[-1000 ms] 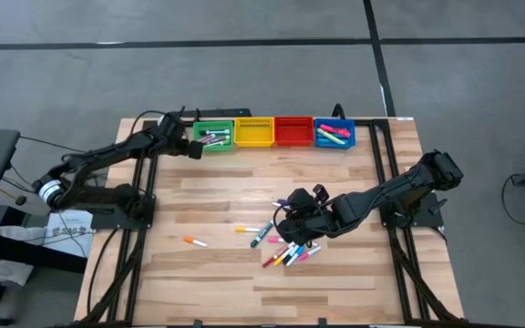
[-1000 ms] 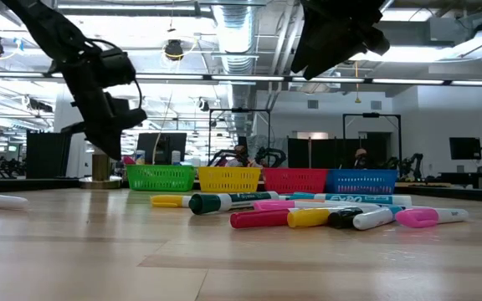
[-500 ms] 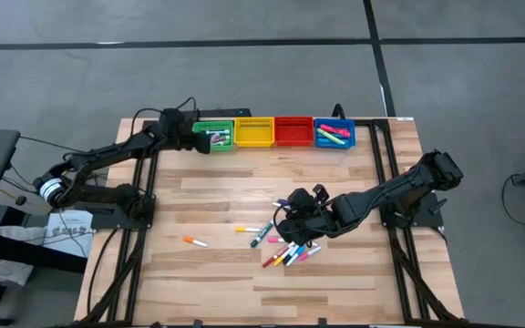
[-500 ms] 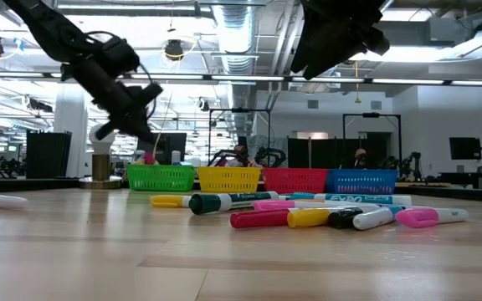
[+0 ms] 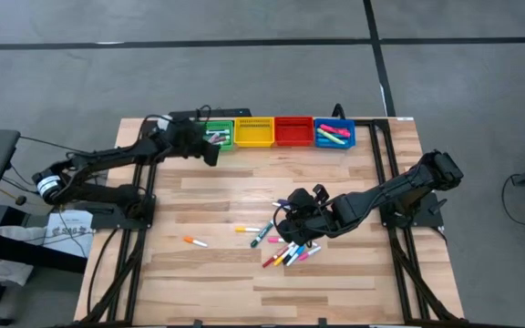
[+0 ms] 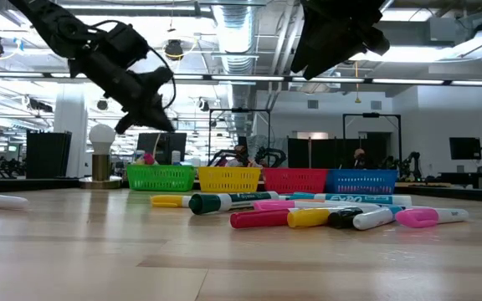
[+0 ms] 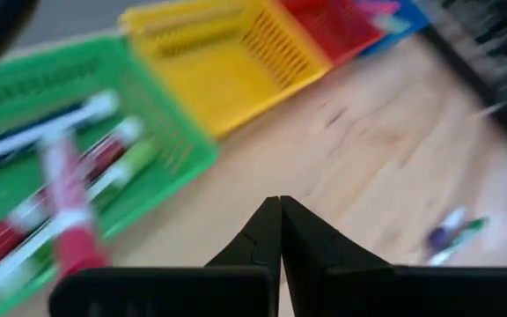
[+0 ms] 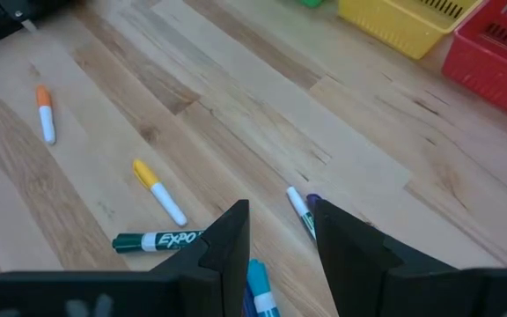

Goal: Pick & Place Markers
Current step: Put the pink marker pen into the green basket

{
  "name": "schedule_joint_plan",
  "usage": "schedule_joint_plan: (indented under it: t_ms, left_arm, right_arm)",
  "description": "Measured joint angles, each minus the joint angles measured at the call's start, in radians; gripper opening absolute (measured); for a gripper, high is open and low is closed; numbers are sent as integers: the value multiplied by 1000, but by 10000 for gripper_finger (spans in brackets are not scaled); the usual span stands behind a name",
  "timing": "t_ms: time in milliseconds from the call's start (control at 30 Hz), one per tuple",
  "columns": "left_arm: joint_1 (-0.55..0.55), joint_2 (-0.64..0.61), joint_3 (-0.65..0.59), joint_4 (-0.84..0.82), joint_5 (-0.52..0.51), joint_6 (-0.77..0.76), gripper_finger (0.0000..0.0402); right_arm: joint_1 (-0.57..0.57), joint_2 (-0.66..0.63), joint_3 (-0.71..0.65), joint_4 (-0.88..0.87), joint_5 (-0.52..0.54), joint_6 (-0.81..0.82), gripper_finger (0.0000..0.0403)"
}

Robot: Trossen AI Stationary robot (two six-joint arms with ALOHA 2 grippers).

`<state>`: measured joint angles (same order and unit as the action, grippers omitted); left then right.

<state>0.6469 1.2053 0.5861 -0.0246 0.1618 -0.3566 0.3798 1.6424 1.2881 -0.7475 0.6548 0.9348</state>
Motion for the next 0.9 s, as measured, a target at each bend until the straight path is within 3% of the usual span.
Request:
schedule_joint_plan:
  t_ms: [167,467,533,633,733,900]
  left_arm:
    - [-20,0,0,-137,-159,31,4]
    - [4,0,0,-222,-475,120,4]
    - [15,0,0,-261,-475,116,4]
    - [5,-4,0,-270,-388,82,4]
    - [-17,-24,0,-203,-298,56,4]
    - [-46,-38,0,-121,-267,65,4]
  right_arm:
    - [0,0,0,0,0,0,118]
    - [0,0,0,0,-1,6,118]
    - [0,0,0,0,-2,16,118]
    - [7,0,0,0,-2,26,118]
    - [13,0,0,0,-3,27,118]
    - [13,0,0,0,-1,27,118]
